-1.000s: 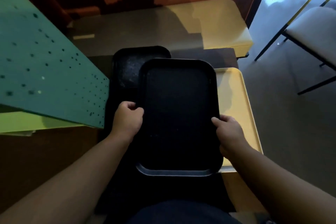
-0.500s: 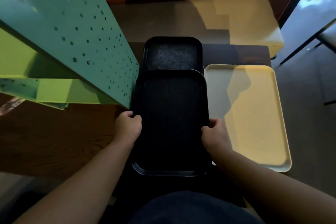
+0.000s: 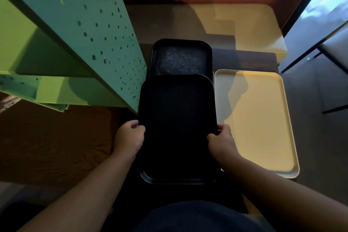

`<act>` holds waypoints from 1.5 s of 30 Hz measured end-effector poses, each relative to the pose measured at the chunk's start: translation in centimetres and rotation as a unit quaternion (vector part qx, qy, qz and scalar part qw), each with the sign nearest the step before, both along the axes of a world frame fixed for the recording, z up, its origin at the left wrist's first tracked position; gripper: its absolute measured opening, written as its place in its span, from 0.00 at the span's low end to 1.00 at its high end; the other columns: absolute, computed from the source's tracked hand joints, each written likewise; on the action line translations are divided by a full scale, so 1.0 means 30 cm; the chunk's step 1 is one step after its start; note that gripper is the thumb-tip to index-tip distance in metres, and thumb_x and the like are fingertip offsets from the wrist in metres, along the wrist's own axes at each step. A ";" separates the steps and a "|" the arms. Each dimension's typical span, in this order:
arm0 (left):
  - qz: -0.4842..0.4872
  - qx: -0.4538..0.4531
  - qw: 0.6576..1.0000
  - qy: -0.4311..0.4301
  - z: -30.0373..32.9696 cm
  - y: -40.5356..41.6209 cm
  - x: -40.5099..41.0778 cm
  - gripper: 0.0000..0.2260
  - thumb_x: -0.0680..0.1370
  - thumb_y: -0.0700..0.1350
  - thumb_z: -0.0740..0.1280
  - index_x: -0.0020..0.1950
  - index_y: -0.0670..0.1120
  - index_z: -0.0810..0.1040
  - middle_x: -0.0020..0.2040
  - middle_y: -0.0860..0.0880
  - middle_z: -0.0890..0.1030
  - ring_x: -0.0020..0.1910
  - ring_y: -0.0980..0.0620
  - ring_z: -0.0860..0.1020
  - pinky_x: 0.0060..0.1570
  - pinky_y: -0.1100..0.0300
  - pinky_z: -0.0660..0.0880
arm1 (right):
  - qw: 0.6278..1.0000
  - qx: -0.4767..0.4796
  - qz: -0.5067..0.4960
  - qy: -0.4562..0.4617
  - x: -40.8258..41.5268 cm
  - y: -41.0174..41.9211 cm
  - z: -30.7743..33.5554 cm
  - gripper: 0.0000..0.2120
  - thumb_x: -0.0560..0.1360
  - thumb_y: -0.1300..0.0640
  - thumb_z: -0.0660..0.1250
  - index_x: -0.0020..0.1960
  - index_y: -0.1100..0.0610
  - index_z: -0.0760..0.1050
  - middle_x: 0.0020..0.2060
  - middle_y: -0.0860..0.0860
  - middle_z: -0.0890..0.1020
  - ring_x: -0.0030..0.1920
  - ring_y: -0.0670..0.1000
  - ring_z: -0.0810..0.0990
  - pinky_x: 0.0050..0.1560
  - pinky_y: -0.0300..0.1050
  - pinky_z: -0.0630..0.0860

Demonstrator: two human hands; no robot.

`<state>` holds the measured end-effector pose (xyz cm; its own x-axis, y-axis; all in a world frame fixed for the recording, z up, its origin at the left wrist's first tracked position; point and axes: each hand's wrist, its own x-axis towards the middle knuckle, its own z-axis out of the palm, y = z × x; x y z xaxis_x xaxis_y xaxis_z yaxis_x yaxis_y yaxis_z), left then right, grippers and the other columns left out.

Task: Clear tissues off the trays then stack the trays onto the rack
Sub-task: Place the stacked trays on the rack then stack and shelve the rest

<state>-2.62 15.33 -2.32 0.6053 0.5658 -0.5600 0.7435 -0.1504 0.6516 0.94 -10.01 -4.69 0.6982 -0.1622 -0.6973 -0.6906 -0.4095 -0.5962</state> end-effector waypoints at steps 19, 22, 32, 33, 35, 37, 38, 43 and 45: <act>-0.111 -0.033 0.990 0.083 0.027 0.019 -0.024 0.31 0.78 0.44 0.64 0.80 0.52 0.59 0.73 0.44 0.70 0.61 0.45 0.77 0.56 0.54 0.76 | 0.997 -0.058 0.050 -0.004 -0.015 0.032 -0.006 0.14 0.79 0.61 0.61 0.63 0.56 0.75 0.49 0.52 0.82 0.44 0.53 0.84 0.39 0.46 0.79; -0.127 -0.049 0.985 0.107 0.037 0.021 -0.031 0.34 0.78 0.43 0.65 0.81 0.55 0.54 0.75 0.43 0.67 0.63 0.44 0.76 0.60 0.52 0.76 | 0.997 -0.058 0.047 0.009 0.000 0.024 -0.018 0.12 0.81 0.58 0.62 0.63 0.55 0.74 0.49 0.52 0.82 0.46 0.54 0.84 0.47 0.52 0.83; -0.119 -0.023 0.982 0.143 0.074 -0.066 0.018 0.40 0.74 0.50 0.67 0.81 0.52 0.48 0.77 0.42 0.64 0.72 0.40 0.68 0.67 0.45 0.70 | 0.995 -0.064 -0.022 -0.070 -0.013 0.029 -0.028 0.15 0.81 0.57 0.57 0.66 0.57 0.72 0.57 0.56 0.79 0.55 0.57 0.79 0.60 0.58 0.79; -0.123 -0.014 0.982 0.144 0.080 -0.079 0.034 0.41 0.74 0.51 0.67 0.81 0.53 0.47 0.77 0.42 0.63 0.72 0.39 0.67 0.68 0.44 0.69 | 0.995 -0.061 -0.026 -0.080 -0.005 0.022 -0.026 0.16 0.81 0.57 0.57 0.66 0.57 0.72 0.58 0.56 0.79 0.56 0.57 0.79 0.61 0.59 0.79; -0.137 0.014 0.981 0.140 0.093 -0.102 0.079 0.41 0.74 0.52 0.66 0.81 0.53 0.46 0.77 0.42 0.63 0.71 0.39 0.67 0.68 0.44 0.69 | 0.993 -0.053 -0.039 -0.097 0.035 0.014 -0.010 0.16 0.80 0.57 0.57 0.65 0.58 0.73 0.57 0.56 0.80 0.55 0.57 0.80 0.60 0.60 0.79; -0.151 0.054 0.978 0.131 0.108 -0.121 0.135 0.41 0.74 0.54 0.65 0.81 0.53 0.45 0.77 0.42 0.62 0.72 0.38 0.66 0.69 0.43 0.68 | 0.990 -0.052 -0.048 -0.120 0.092 0.014 0.013 0.15 0.79 0.58 0.58 0.64 0.58 0.73 0.56 0.57 0.80 0.54 0.58 0.80 0.58 0.58 0.79; -0.157 0.071 0.977 0.129 0.112 -0.130 0.169 0.41 0.74 0.55 0.65 0.81 0.52 0.44 0.78 0.42 0.61 0.73 0.38 0.65 0.70 0.43 0.66 | 0.989 -0.050 -0.051 -0.129 0.125 0.015 0.023 0.15 0.79 0.58 0.58 0.64 0.59 0.74 0.56 0.58 0.80 0.54 0.58 0.80 0.58 0.58 0.79; -0.167 0.115 0.970 0.136 0.125 -0.151 0.349 0.42 0.76 0.54 0.63 0.81 0.51 0.40 0.79 0.41 0.57 0.75 0.37 0.60 0.71 0.43 0.64 | 0.985 -0.032 -0.070 -0.153 0.275 0.039 0.055 0.17 0.79 0.58 0.58 0.66 0.58 0.73 0.56 0.56 0.80 0.55 0.58 0.80 0.60 0.60 0.79; -0.162 0.126 0.969 0.141 0.125 -0.151 0.411 0.42 0.76 0.54 0.63 0.81 0.50 0.39 0.79 0.40 0.57 0.75 0.37 0.60 0.70 0.43 0.64 | 0.984 -0.026 -0.077 -0.155 0.325 0.050 0.058 0.15 0.79 0.58 0.58 0.64 0.57 0.73 0.55 0.55 0.80 0.55 0.57 0.80 0.59 0.58 0.80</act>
